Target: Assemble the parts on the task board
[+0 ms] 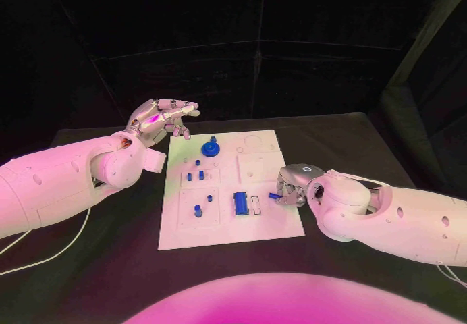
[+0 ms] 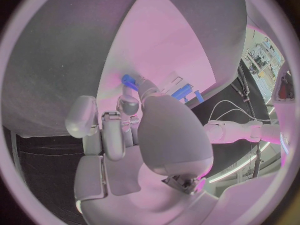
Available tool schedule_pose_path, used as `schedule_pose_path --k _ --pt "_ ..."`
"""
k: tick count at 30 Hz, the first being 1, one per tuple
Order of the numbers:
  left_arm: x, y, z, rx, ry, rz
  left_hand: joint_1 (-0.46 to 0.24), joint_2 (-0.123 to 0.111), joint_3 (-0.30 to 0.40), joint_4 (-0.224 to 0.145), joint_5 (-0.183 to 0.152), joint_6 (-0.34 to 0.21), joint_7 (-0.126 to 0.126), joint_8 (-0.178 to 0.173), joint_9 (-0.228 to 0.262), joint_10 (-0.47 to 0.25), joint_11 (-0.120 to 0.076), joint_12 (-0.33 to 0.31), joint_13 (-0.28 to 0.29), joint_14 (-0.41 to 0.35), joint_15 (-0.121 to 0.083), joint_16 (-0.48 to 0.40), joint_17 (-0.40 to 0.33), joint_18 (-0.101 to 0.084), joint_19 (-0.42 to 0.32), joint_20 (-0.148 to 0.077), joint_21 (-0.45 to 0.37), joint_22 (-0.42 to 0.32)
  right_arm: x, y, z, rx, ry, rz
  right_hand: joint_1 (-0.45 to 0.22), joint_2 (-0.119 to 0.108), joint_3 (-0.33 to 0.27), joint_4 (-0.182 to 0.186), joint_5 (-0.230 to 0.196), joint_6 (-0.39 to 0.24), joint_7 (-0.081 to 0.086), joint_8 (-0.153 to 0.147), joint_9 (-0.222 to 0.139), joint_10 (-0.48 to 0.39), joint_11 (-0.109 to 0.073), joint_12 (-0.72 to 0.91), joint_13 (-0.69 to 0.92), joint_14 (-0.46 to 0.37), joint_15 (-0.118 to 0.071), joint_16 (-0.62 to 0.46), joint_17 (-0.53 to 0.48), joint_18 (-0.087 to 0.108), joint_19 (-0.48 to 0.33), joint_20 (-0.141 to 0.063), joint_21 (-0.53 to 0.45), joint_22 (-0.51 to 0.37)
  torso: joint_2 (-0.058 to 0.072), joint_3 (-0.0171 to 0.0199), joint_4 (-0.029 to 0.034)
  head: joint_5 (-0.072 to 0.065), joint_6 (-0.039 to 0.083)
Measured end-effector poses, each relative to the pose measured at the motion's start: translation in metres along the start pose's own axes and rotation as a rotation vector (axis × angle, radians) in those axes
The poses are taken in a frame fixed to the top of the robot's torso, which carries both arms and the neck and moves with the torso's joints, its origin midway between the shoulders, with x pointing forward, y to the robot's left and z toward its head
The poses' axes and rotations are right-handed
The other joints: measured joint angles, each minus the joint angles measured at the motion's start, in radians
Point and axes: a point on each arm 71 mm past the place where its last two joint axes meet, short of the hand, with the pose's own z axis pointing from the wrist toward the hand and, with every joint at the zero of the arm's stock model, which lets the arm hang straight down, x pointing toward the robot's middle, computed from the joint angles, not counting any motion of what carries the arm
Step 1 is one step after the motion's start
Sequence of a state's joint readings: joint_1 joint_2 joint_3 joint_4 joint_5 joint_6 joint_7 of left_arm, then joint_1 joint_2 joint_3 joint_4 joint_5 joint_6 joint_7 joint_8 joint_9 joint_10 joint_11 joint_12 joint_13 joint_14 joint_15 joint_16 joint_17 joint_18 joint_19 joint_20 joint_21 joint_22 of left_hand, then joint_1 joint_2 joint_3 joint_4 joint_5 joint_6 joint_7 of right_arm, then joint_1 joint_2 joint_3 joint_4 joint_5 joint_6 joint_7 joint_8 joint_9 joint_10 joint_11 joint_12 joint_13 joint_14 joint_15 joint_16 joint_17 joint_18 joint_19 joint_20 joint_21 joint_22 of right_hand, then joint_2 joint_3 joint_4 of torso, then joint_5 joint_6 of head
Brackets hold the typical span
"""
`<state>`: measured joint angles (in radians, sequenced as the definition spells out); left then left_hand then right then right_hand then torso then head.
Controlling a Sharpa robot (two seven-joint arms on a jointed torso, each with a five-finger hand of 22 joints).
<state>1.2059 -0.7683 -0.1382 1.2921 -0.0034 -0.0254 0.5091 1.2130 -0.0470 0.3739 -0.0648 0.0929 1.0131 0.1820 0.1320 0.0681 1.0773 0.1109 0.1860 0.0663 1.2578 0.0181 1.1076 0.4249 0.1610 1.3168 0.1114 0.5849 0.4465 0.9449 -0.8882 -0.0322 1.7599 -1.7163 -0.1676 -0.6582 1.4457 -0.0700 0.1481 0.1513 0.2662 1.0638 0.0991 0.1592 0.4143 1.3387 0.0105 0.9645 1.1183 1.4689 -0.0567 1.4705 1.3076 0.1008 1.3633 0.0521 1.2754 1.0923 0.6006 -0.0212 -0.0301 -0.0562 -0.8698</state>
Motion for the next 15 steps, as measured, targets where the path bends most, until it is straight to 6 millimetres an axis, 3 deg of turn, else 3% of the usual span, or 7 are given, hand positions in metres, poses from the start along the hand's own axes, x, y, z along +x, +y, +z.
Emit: schedule_pose_path --k 1,2,3,5,6,12,15 --pt "0.0 0.0 0.0 0.0 0.0 0.0 0.0 0.0 0.0 0.0 0.0 0.0 0.0 0.0 0.0 0.0 0.0 0.0 0.0 0.0 0.0 0.0 0.0 0.0 0.0 0.0 0.0 0.0 0.0 0.0 -0.001 0.0 -0.003 0.003 0.0 0.0 0.01 0.0 0.012 0.006 0.0 0.003 -0.008 0.003 -0.003 0.006 0.005 0.0 0.0 0.005 0.0 0.0 0.003 -0.003 0.002 0.005 0.0 0.0003 0.0 0.0 0.0" --pt "0.0 0.0 0.0 0.0 0.0 0.0 0.0 0.0 0.0 0.0 0.0 0.0 0.0 0.0 0.0 0.0 0.0 0.0 0.0 0.0 0.0 0.0 0.0 0.0 0.0 0.0 0.0 0.0 0.001 0.0 -0.001 0.0 -0.006 0.006 0.0 0.0 0.02 0.0 0.025 0.013 -0.002 0.004 -0.037 0.011 -0.003 0.013 0.01 0.0 0.0 0.007 0.0 0.0 0.006 -0.006 0.008 0.011 0.0 0.0005 0.0 0.0 0.0" --pt "0.0 0.0 0.0 0.0 0.0 0.0 0.0 0.0 0.0 0.0 0.0 0.0 0.0 0.0 0.0 0.0 0.0 0.0 0.0 0.0 0.0 0.0 0.0 0.0 0.0 0.0 0.0 0.0 0.001 0.0 -0.002 0.001 -0.008 0.009 0.0 0.0 0.031 -0.002 0.04 0.019 -0.007 0.007 -0.119 0.016 -0.005 0.022 0.016 0.001 0.001 0.011 0.0 0.0 0.01 -0.007 0.014 0.018 0.0 0.0006 0.0 0.0 0.0" --pt "0.0 0.0 0.0 0.0 0.0 0.0 0.0 0.0 0.0 0.0 0.0 0.0 0.0 0.0 0.0 0.0 0.0 0.0 0.0 0.0 0.0 0.0 0.0 0.0 0.0 0.0 0.0 0.0 0.001 0.0 -0.004 0.001 -0.012 0.015 -0.003 -0.003 0.048 -0.004 0.059 0.027 -0.009 0.009 -0.202 0.02 -0.008 0.032 0.024 -0.001 -0.001 0.017 0.0 0.0 0.015 -0.006 0.021 0.027 0.0 0.0009 0.0 0.0 -0.001" --pt "0.0 0.0 0.0 0.0 0.0 0.0 0.0 0.0 0.0 0.0 0.0 0.0 0.0 0.0 0.0 0.0 0.0 0.0 0.0 0.0 0.0 0.0 0.0 0.0 0.0 0.0 0.0 0.0 0.002 0.0 -0.005 0.0 -0.015 0.019 -0.004 -0.004 0.059 -0.005 0.07 0.032 -0.01 0.007 -0.223 0.027 -0.009 0.039 0.029 -0.003 -0.003 0.018 0.0 0.0 0.019 -0.009 0.025 0.033 0.0 0.0009 0.0 0.0 -0.001" --pt "0.0 0.0 0.0 -0.001 0.001 0.0 0.0 0.0 0.0 0.0 0.0 0.0 0.0 0.0 0.0 0.0 0.0 0.0 0.0 0.0 0.0 0.0 0.0 0.0 0.0 0.0 0.0 0.0 0.005 0.002 -0.011 -0.005 -0.022 0.05 -0.055 -0.029 0.111 -0.002 0.132 0.051 -0.011 0.003 -0.226 0.052 -0.019 0.077 0.059 -0.004 -0.012 0.037 0.0 0.0 0.031 -0.015 0.047 0.065 0.0 0.0009 0.0006 -0.001 -0.002" --pt "0.0 0.0 0.001 -0.001 0.001 0.0 0.0 0.0 0.0 0.0 0.0 0.0 0.0 0.004 0.0 0.0 0.0 0.0 0.0 0.0 0.0 0.0 0.0 0.0 0.0 0.0 0.0 0.0 0.007 0.002 -0.015 -0.008 -0.021 0.073 -0.077 -0.04 0.116 0.003 0.14 0.061 -0.016 0.006 -0.215 0.064 -0.021 0.093 0.072 -0.002 -0.014 0.042 0.0 0.0 0.033 -0.016 0.048 0.073 0.0 0.0009 0.0006 0.001 -0.003"
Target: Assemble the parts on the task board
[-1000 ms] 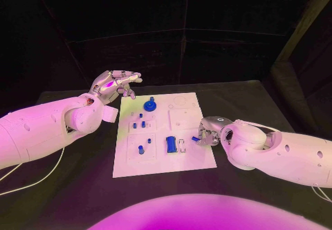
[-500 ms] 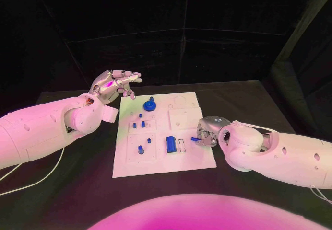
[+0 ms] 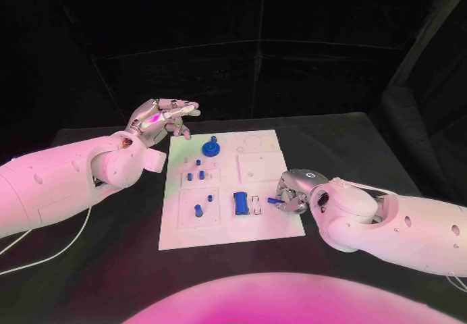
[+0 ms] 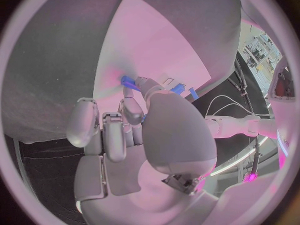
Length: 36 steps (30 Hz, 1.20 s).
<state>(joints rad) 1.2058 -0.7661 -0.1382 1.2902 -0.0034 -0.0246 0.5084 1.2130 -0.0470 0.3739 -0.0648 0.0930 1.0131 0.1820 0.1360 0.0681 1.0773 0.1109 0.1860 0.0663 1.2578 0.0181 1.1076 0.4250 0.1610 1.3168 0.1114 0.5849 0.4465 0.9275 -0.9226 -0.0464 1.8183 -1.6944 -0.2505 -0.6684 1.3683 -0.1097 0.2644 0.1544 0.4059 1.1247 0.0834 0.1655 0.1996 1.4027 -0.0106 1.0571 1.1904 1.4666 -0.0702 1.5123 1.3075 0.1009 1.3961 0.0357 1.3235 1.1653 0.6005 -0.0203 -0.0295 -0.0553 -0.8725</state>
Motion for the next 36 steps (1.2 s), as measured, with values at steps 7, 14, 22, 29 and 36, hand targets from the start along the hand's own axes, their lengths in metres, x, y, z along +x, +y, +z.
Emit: schedule_pose_path --k 7,14,22,29,36 --pt "0.001 0.0 0.0 0.0 0.001 0.0 0.0 0.0 0.0 0.0 0.0 0.0 0.0 0.0 0.0 0.0 0.0 0.0 0.0 0.0 0.0 0.0 0.0 0.0 0.0 0.0 0.0 -0.001 0.003 0.005 -0.009 -0.016 0.005 0.061 -0.026 -0.015 0.008 0.006 0.007 0.014 -0.01 0.0 0.003 0.005 0.002 0.005 0.008 0.0 0.0 0.002 0.0 0.0 0.004 -0.004 0.005 0.005 0.0 -0.0009 0.0 -0.001 0.0" --pt "0.001 0.0 0.0 -0.001 0.001 0.0 0.0 0.0 0.0 0.0 0.0 0.0 0.0 0.0 0.0 0.0 0.0 0.0 0.0 0.0 0.0 0.0 0.0 0.0 0.0 0.0 0.0 -0.001 0.001 0.007 -0.011 -0.017 -0.004 0.126 -0.036 -0.018 0.011 0.009 0.007 0.019 -0.015 0.0 0.005 0.009 -0.002 0.008 0.011 -0.002 -0.002 0.004 0.0 0.0 0.004 -0.004 0.005 0.006 0.0 -0.0013 0.0 -0.001 0.0" --pt "0.0 0.0 0.0 -0.001 0.001 0.0 0.0 0.0 0.0 0.0 0.0 0.0 0.0 0.0 0.0 0.0 0.0 0.0 0.0 0.0 0.0 0.0 0.0 0.0 0.0 0.0 0.0 -0.001 0.004 0.007 -0.009 0.009 0.022 0.214 -0.07 -0.026 0.007 0.018 0.031 0.024 -0.018 0.0 0.009 0.009 -0.002 0.015 0.019 -0.002 -0.002 0.004 0.0 0.0 0.003 -0.004 0.005 0.006 0.0 -0.0019 0.0011 0.001 0.0" --pt "0.001 0.0 0.0 -0.002 0.001 0.0 0.0 0.0 0.0 0.0 0.0 0.0 0.0 0.0 0.0 0.0 0.0 0.0 0.0 0.0 0.0 0.0 0.0 0.0 0.0 0.0 0.0 -0.001 0.006 0.008 -0.006 0.027 0.041 0.272 -0.109 -0.029 -0.014 0.039 0.084 0.032 -0.019 -0.007 0.014 0.016 -0.002 0.023 0.032 -0.002 -0.002 0.01 0.0 0.0 0.003 -0.004 0.009 0.011 0.0 -0.0014 0.0008 0.002 0.0" --pt "0.001 0.001 0.001 -0.002 0.003 -0.001 0.0 0.0 0.0 0.0 0.0 0.0 0.0 0.0 0.0 0.0 0.0 0.0 0.0 0.0 0.0 0.0 0.0 0.0 0.0 0.0 0.0 -0.001 0.008 0.013 -0.002 0.03 0.054 0.312 -0.117 -0.026 -0.019 0.045 0.09 0.032 -0.02 -0.007 0.016 0.019 0.002 0.027 0.034 -0.002 -0.002 0.01 0.0 0.0 0.003 -0.004 0.009 0.012 0.001 -0.0009 0.0009 0.001 0.0"
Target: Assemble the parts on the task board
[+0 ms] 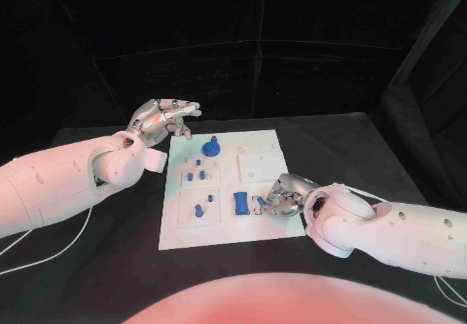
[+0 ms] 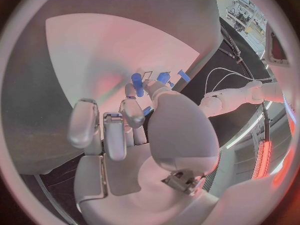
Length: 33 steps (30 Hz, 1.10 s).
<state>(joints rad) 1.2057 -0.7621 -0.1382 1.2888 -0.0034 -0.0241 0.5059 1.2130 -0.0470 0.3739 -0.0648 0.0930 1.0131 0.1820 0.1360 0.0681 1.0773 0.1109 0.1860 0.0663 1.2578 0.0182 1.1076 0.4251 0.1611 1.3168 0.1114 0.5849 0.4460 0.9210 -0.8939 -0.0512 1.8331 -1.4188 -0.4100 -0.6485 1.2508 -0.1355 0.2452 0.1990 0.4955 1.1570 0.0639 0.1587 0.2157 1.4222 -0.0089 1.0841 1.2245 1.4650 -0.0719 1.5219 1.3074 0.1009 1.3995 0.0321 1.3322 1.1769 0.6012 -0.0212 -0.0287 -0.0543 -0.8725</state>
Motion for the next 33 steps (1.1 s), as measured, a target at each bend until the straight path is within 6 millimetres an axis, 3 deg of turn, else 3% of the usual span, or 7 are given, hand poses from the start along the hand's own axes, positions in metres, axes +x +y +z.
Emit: schedule_pose_path --k 16,24,29,33 --pt "0.0002 0.0003 0.0005 -0.002 0.002 -0.001 0.0 0.0 0.0 0.0 0.0 0.0 0.0 0.0 0.0 0.0 0.0 0.0 0.0 0.0 0.0 0.0 -0.001 0.0 0.0 0.0 0.0 0.0 0.0044 0.0066 0.0045 0.001 0.017 0.034 -0.023 0.004 -0.011 0.011 0.001 0.0 0.0 -0.004 0.0 0.0 0.0 0.0 0.002 0.0 0.0 0.0 0.0 0.0 0.0 0.0 0.0 0.0 -0.001 0.0 0.0003 0.006 0.0" --pt "0.0002 0.0004 0.0006 -0.003 0.002 -0.001 0.0 0.0 0.0 0.0 0.0 0.0 0.0 0.0 0.0 0.0 0.0 0.0 0.0 0.0 0.0 0.0 -0.001 0.0 0.0 0.0 0.0 0.0 0.005 0.0072 0.0056 0.002 0.019 0.037 -0.08 0.007 -0.072 0.045 0.054 0.008 0.001 -0.004 0.011 0.004 -0.004 0.0 0.007 0.0 0.0 0.0 0.001 0.0 0.0 0.0 0.004 0.001 -0.001 0.0 -0.0003 0.007 0.0" --pt "0.0003 0.0005 0.0007 -0.004 0.003 -0.001 0.0 0.0 0.0 0.0 0.0 0.0 0.0 0.0 0.0 0.0 0.0 0.0 0.0 0.0 0.0 0.0 -0.001 0.0 0.0 0.0 0.0 0.0 0.0048 0.0062 0.0064 0.006 0.017 0.038 -0.105 0.016 -0.118 0.069 -0.011 0.008 0.001 -0.008 0.017 0.004 -0.004 0.0 0.009 0.0 0.0 0.0 0.001 0.0 0.0 0.0 0.004 0.001 -0.001 0.0 -0.0013 0.007 0.0" --pt "0.0003 0.0006 0.0007 -0.005 0.004 -0.002 0.004 0.004 0.0 0.0 0.0 0.0 0.0 0.0 0.0 0.0 0.0 0.005 0.0 0.0 0.0 0.0 -0.005 0.0 0.0 0.0 0.0 -0.001 0.0048 0.0061 0.0069 0.007 0.015 0.037 -0.113 0.024 -0.165 0.083 -0.111 0.008 0.001 -0.014 0.024 0.004 -0.004 0.0 0.01 0.0 0.0 0.0 0.001 0.0 0.0 0.0 0.004 0.001 -0.001 0.0001 -0.0013 0.006 0.0"
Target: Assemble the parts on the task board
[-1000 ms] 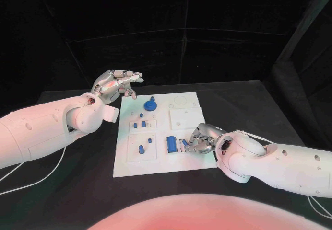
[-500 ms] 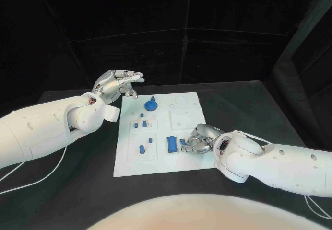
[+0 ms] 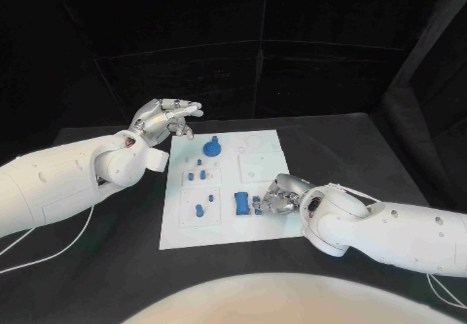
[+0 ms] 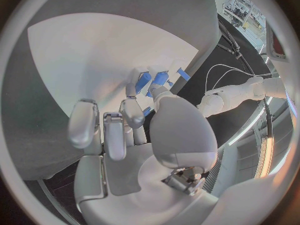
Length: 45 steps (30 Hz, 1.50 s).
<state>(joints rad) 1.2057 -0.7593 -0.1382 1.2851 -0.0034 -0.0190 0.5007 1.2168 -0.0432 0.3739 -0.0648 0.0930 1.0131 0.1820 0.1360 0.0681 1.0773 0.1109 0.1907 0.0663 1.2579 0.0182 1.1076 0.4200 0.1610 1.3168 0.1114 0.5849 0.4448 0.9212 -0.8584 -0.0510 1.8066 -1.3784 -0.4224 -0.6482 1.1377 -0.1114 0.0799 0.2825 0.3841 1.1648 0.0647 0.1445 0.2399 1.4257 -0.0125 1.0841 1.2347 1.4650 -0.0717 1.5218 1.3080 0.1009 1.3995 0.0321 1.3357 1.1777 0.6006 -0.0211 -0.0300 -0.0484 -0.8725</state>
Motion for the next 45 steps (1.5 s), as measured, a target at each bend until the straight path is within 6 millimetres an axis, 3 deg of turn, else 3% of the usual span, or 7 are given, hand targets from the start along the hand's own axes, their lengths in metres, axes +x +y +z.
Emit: schedule_pose_path --k 5,9,27,40,45 --pt "0.0 0.0 0.0 -0.002 0.001 0.0 0.0 0.0 0.0 0.0 0.0 0.0 0.0 0.0 0.0 0.0 0.0 0.0 0.0 0.0 0.0 0.0 0.0 0.0 0.0 0.0 0.0 0.0 0.0 0.0 0.0 -0.001 -0.003 -0.001 -0.016 0.016 -0.054 0.006 -0.097 0.0 0.0 -0.003 0.008 0.0 0.0 -0.012 0.0 0.0 0.0 0.0 0.0 0.0 0.0 0.0 0.0 -0.001 0.0 0.0002 0.0 0.0 0.0" --pt "0.0 0.0 0.0 -0.002 0.001 -0.001 0.0 0.0 0.0 0.0 0.0 0.0 0.0 0.0 0.0 0.0 0.0 0.0 0.0 0.0 0.0 0.0 0.0 0.0 0.0 0.0 0.0 0.0 -0.001 0.0 0.0 -0.001 -0.006 -0.002 -0.021 0.021 -0.082 0.007 -0.135 0.0 0.0 -0.005 0.012 0.0 0.0 -0.016 0.0 0.0 0.0 -0.004 0.0 0.0 0.0 0.0 0.0 -0.001 0.0 0.0002 0.0 -0.001 0.0" --pt "-0.001 0.001 0.0 -0.005 0.001 -0.001 0.0 0.0 0.0 0.0 0.0 0.0 0.0 0.0 0.0 0.0 0.0 0.0 0.0 0.0 0.0 0.0 0.0 0.0 0.0 0.0 0.0 0.0 -0.006 -0.011 -0.01 -0.044 0.017 -0.035 0.089 0.038 -0.127 -0.038 -0.157 -0.004 0.004 -0.009 0.027 0.0 0.0 -0.021 0.002 0.0 0.0 -0.004 0.0 0.0 0.0 0.0 0.0 -0.001 -0.001 0.0007 -0.0008 0.001 0.0" --pt "-0.001 0.001 0.0 -0.007 0.001 -0.001 0.0 0.0 -0.003 0.003 0.0 0.0 0.0 0.0 0.0 -0.004 0.004 0.0 0.0 -0.004 0.004 0.0 -0.001 0.0 0.0 0.0 0.0 0.0 -0.004 -0.013 0.002 -0.037 0.035 -0.059 0.114 0.063 -0.132 -0.044 -0.157 -0.004 0.004 -0.009 0.032 0.0 0.0 -0.024 0.002 0.0 0.0 -0.004 0.0 0.0 0.0 0.0 0.0 -0.001 0.0 0.0006 0.0006 0.002 0.0" --pt "-0.001 0.001 0.0 -0.008 0.001 -0.001 0.0 0.0 -0.003 0.003 0.0 0.0 0.0 0.0 0.0 -0.004 0.004 0.0 0.0 -0.004 0.004 0.0 -0.001 0.0 0.0 0.0 0.0 0.0 -0.004 -0.011 0.006 -0.036 0.033 -0.062 0.116 0.065 -0.133 -0.045 -0.157 0.0 0.003 -0.009 0.038 0.0 0.0 -0.024 0.002 0.0 0.0 -0.004 0.0 0.0 0.0 0.0 0.0 -0.001 0.001 0.001 -0.0019 0.004 0.0"
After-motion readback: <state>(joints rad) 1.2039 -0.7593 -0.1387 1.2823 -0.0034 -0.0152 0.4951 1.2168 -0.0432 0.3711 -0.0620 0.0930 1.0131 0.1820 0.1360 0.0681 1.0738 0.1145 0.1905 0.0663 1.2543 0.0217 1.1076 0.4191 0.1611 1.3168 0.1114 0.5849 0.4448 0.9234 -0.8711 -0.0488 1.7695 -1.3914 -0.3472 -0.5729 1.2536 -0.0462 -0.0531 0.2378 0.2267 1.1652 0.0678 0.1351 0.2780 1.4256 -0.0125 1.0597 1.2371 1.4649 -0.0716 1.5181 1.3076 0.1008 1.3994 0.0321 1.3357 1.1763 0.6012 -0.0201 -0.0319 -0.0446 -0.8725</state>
